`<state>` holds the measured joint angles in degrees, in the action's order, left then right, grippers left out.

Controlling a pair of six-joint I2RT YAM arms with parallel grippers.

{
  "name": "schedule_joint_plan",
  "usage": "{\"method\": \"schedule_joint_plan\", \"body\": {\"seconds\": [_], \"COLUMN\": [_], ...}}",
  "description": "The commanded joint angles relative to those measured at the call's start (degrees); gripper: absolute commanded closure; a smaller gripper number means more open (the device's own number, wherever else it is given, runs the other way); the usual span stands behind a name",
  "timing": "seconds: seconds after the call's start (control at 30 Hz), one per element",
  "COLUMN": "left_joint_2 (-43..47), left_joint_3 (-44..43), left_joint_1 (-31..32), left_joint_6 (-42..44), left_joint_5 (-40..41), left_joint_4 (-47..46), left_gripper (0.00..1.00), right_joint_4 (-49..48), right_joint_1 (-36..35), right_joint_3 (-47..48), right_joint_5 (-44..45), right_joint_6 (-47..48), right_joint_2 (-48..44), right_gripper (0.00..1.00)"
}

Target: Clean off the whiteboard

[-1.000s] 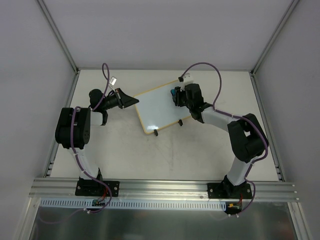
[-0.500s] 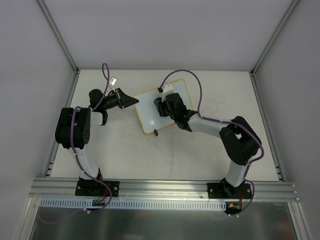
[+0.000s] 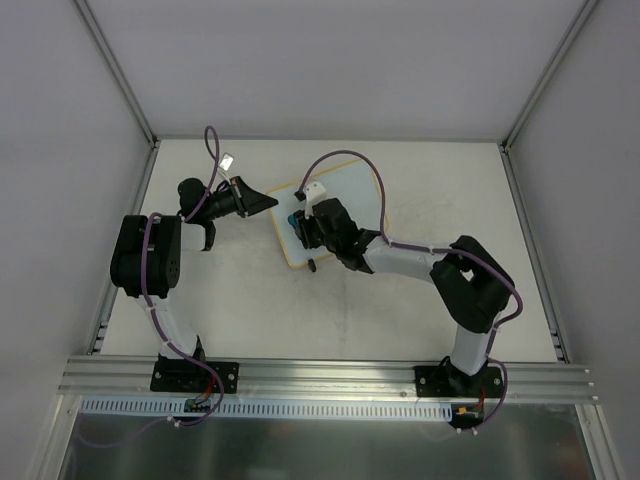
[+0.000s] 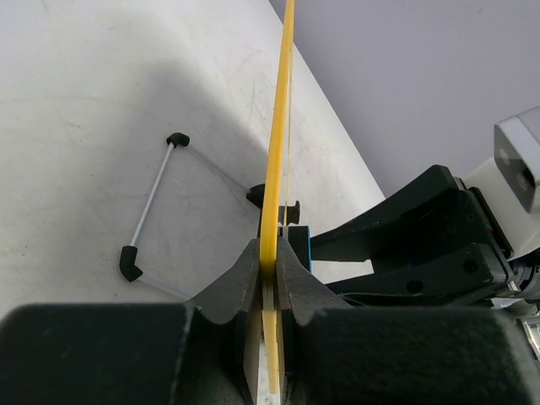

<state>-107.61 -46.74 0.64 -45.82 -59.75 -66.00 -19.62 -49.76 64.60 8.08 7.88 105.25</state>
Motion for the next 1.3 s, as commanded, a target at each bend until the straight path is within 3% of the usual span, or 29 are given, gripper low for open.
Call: {"method": "schedule_joint_plan", "body": {"seconds": [0.0, 0.33, 0.57, 0.8, 1.0, 1.27], "left_joint_2": [-0.2, -0.8, -1.3, -1.4, -1.5, -1.5], "left_joint_3": [-0.2, 0.0, 0.0, 0.2, 0.1, 0.2], "left_joint_1": [0.5, -0.2, -0.3, -0.3, -0.3, -0.3], "left_joint_6": [1.9, 0.0, -0.9, -1.2, -1.5, -1.6], "left_joint_5": [-3.1, -3.3, -3.4, -3.4, -3.4, -3.4], "left_joint_4": [-3.9, -6.0, -7.3, -7.7, -7.9, -8.1], "left_gripper": [1.00, 1.00, 1.00, 1.00, 1.00, 1.00], "right_joint_4": [2.9, 16.1, 35.9, 38.8, 38.6, 38.6], "right_joint_1": [0.4, 0.6, 0.5, 0.2, 0.1, -0.3], "right_joint_3": [-2.5, -11.5, -16.8, -24.2, -25.4, -24.9], "right_joint_5": [-0.3, 0.9, -2.4, -2.8, -1.9, -1.3], "right_joint_6": [-1.1, -5.3, -11.8, -14.8, -15.1, -14.8], "right_joint_2": [-4.7, -21.0, -27.6, -31.1, -29.3, -28.1], "right_gripper": [1.00, 1.00, 1.00, 1.00, 0.89, 0.97]}}
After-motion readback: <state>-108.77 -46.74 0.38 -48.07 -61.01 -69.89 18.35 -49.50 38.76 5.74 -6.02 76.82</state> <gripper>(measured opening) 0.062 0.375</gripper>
